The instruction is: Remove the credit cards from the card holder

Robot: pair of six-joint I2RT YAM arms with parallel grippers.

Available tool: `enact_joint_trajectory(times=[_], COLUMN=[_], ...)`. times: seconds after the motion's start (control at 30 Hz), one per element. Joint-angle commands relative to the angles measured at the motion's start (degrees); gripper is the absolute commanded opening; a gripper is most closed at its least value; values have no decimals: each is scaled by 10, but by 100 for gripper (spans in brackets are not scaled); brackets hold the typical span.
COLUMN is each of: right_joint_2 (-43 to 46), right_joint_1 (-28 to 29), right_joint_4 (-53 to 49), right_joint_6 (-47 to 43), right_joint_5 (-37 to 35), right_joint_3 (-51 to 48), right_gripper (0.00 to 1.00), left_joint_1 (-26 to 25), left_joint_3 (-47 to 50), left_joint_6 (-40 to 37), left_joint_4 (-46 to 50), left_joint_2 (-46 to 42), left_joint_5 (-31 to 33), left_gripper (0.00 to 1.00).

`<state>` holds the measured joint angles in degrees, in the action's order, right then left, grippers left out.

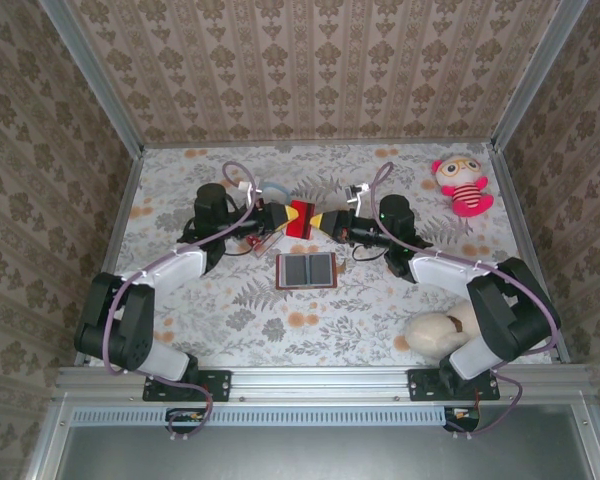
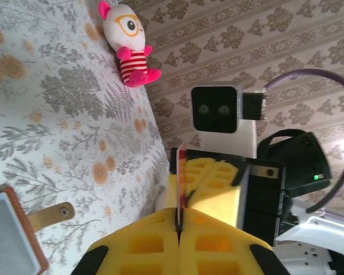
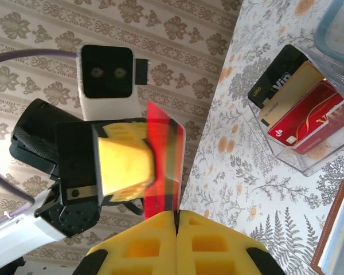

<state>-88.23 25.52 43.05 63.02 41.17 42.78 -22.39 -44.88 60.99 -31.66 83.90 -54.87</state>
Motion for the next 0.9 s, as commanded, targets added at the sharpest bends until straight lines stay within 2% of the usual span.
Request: enact_joint_trajectory(times=[0.0,0.03,0.1,0.2,0.3,0.4,0.57,0.7,0.87], right_joint_2=[2,7,19,40,58,68,81,113,106], right_joint_1=[-14,-18,-26,-38,-57,-86,-107,-107,-107], right_joint_4=[-54,-88,-182,-321,-421,-480,-496,-468,-432], right_joint_6=[-38,-56,-110,-209,-288,-325,-336,-330,-313], right_joint_5=[19,19,11,-32,-77,-111,-165,-192,-203], right_joint_3=[12,17,35,63,84,92,65,21,-6], right_gripper=[17,22,38,61,76,85,100,100,100], left_joint_1=[12,13,15,10,10,9,5,-10,-27], left_joint_3=[-6,-12,-41,-95,-122,-140,-164,-181,-185], left_joint_6=[-42,-65,-166,-309,-384,-435,-514,-600,-701], left_joint_4=[35,75,213,420,521,575,600,610,586], left_joint_2=[-18,-25,-44,-63,-71,-70,-58,-44,-17], left_joint_5=[5,15,60,187,294,367,427,456,474], left_gripper=[0,0,0,0,0,0,0,0,0])
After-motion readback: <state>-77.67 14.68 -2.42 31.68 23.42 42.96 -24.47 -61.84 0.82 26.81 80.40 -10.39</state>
